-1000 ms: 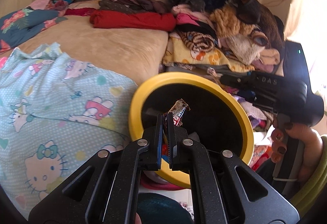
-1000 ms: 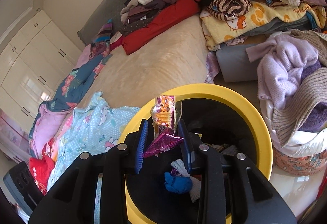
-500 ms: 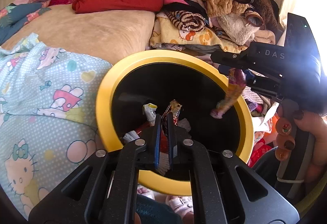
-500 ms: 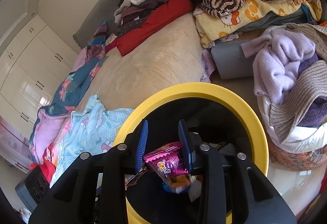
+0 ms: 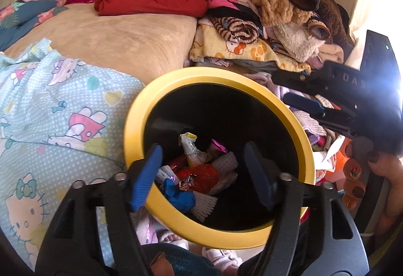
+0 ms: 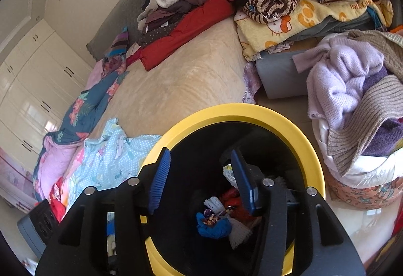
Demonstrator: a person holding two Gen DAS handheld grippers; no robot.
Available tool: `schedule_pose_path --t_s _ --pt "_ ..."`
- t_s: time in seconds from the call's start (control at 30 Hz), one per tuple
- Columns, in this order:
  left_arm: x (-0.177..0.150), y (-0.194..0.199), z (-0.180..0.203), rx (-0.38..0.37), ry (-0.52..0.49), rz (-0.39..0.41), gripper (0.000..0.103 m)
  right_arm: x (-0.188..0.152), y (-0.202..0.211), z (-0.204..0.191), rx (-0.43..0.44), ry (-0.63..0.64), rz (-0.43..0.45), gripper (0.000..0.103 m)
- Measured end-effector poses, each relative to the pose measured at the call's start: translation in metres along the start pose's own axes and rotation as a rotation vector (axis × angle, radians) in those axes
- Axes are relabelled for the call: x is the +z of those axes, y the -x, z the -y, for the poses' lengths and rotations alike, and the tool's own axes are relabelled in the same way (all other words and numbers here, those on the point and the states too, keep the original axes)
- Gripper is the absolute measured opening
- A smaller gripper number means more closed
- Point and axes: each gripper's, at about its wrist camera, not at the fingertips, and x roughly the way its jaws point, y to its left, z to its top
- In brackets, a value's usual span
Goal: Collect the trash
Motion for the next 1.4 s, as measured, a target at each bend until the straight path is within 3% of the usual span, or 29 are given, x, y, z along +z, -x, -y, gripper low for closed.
schedule_pose_path --t_s 0.1,0.2,0.37,0.77,1.4 --pt "0.002 0.008 -0.006 0.017 0.016 0.019 0.084 -0.003 0.003 -0.006 -0.011 0.019 0.0 0.06" --pt "0.004 0.016 -0.011 0.04 0.031 0.031 0.092 -0.006 0.009 -0.013 -0.031 0.05 0.01 0.069" --pt "0.002 0.03 -0.026 0.083 0.073 0.052 0.092 -0.025 0.019 -0.025 -0.059 0.105 0.015 0.084" --pt "-0.003 0.075 -0.064 0.188 0.137 0.104 0.092 -0.054 0.04 -0.054 -0.092 0.231 0.092 0.096" --pt "-0.034 0.145 -0.095 0.332 0.169 0.241 0.092 -0.093 0.076 -0.104 0.012 0.355 0.315 0.097"
